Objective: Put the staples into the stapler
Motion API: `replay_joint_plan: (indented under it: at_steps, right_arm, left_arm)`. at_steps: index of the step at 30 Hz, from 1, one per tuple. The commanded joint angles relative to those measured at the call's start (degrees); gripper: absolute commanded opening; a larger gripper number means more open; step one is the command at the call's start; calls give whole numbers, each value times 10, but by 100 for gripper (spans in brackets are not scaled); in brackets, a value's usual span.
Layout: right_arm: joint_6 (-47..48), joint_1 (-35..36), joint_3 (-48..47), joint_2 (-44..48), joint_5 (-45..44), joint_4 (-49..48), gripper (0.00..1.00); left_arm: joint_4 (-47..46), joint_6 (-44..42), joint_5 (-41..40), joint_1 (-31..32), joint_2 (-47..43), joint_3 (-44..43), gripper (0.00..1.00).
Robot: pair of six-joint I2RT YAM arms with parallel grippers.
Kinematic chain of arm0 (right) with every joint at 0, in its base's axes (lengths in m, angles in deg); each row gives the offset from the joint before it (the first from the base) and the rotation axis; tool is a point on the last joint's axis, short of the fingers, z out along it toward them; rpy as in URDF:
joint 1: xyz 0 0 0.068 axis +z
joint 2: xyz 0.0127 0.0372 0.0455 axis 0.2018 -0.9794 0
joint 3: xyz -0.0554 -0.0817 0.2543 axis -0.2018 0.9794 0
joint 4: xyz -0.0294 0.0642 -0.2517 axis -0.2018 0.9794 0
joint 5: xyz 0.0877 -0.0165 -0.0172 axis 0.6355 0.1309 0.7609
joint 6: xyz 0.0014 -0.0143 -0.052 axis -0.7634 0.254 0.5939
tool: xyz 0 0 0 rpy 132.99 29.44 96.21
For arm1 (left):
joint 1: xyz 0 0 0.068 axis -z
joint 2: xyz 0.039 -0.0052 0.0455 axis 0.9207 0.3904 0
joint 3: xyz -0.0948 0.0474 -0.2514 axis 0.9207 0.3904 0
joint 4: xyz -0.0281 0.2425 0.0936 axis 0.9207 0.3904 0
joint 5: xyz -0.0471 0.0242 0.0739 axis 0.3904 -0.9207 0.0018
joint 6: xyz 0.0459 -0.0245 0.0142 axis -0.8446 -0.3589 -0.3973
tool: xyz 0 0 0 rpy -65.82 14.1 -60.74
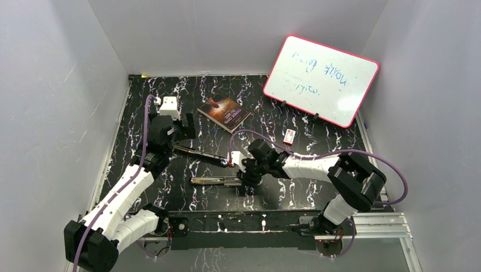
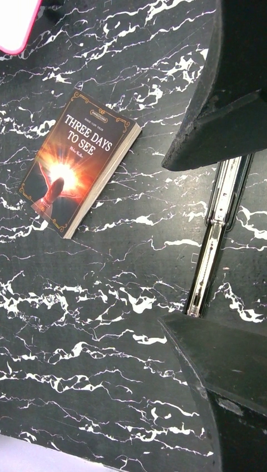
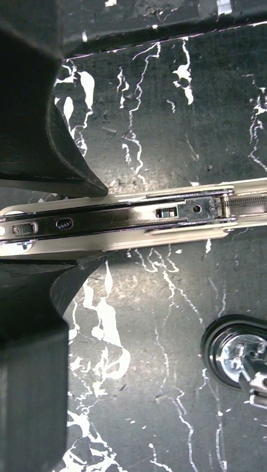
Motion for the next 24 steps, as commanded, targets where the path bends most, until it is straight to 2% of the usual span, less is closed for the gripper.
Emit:
replay_joint_plan:
  at_steps: [1,10,17,24]
  right_arm:
    - [-34,31,-24,-14,-9,-51,21]
    - [-175,79,-138,-121,-73,-83,7]
    - [-256,106,-192,-174,-127,-105,6]
    - [-318,113,-254,-224,-194,-81,2]
  left_arm:
    - [-4,-4,-10,-4,-12,7,98]
    - [-5,-1,-34,-5,-27,11,98]
    - [-6,-1,-58,-6,-41,13,94]
    - [-11,3,-74,-6,-57,20,92]
